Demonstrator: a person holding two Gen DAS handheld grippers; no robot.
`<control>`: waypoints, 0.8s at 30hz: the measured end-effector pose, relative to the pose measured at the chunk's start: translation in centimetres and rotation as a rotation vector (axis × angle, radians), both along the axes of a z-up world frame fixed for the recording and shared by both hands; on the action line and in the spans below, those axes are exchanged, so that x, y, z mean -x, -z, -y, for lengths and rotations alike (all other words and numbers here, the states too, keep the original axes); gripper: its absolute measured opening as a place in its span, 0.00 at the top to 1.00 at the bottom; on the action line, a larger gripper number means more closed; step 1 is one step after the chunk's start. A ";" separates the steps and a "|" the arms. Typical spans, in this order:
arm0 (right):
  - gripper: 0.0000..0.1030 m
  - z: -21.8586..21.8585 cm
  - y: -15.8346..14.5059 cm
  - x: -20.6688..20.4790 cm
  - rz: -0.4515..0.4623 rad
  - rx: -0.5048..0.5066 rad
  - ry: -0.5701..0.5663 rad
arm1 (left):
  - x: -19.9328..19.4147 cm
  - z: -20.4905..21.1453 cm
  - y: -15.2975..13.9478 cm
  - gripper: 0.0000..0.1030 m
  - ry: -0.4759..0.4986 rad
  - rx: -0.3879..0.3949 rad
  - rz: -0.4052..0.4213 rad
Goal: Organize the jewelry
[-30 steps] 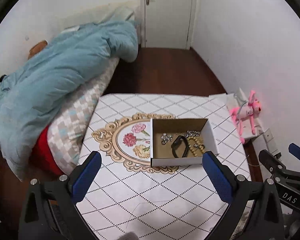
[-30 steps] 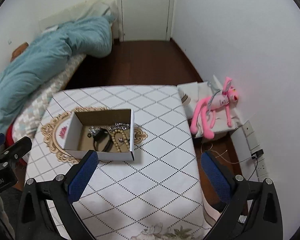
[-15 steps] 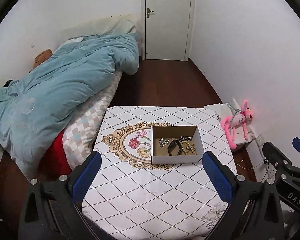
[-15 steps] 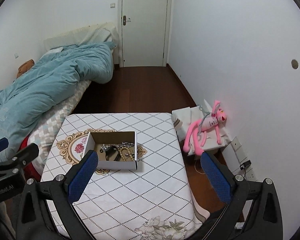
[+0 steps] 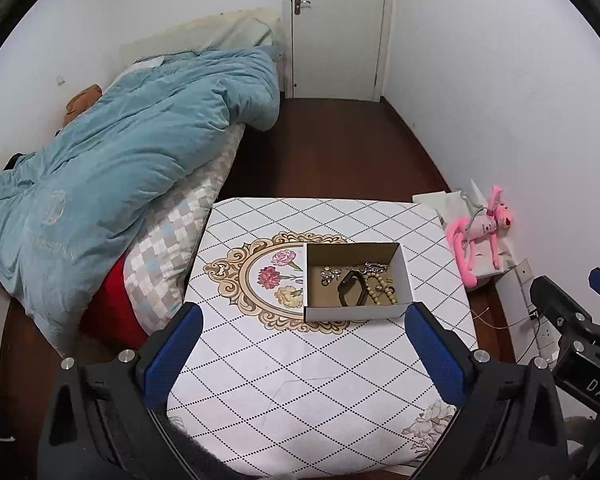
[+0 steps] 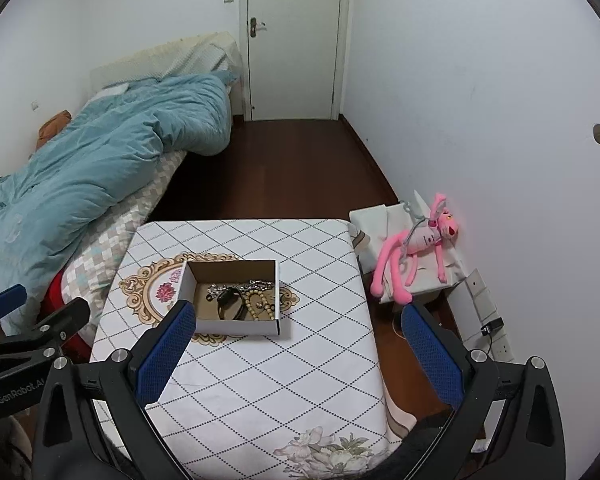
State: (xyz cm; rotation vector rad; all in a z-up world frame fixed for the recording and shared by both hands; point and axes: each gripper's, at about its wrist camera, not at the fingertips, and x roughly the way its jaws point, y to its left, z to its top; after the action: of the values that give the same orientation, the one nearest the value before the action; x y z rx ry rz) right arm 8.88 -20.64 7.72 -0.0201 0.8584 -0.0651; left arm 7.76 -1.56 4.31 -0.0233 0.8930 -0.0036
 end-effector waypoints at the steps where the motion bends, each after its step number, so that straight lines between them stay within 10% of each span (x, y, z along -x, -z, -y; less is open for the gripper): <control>1: 0.00 0.0 0.1 -0.4 -0.008 0.001 -0.002 | -0.4 0.0 0.0 0.00 -0.003 -0.002 -0.002; 24: 0.00 0.0 3.8 -4.5 -0.109 0.019 -0.009 | -3.0 0.6 2.3 0.00 -0.006 -0.032 -0.077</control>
State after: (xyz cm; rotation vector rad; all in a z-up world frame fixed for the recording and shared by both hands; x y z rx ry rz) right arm 13.41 -20.68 3.94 -0.0457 0.9662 -0.0645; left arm 10.73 -2.20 2.02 0.0034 0.9701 0.0171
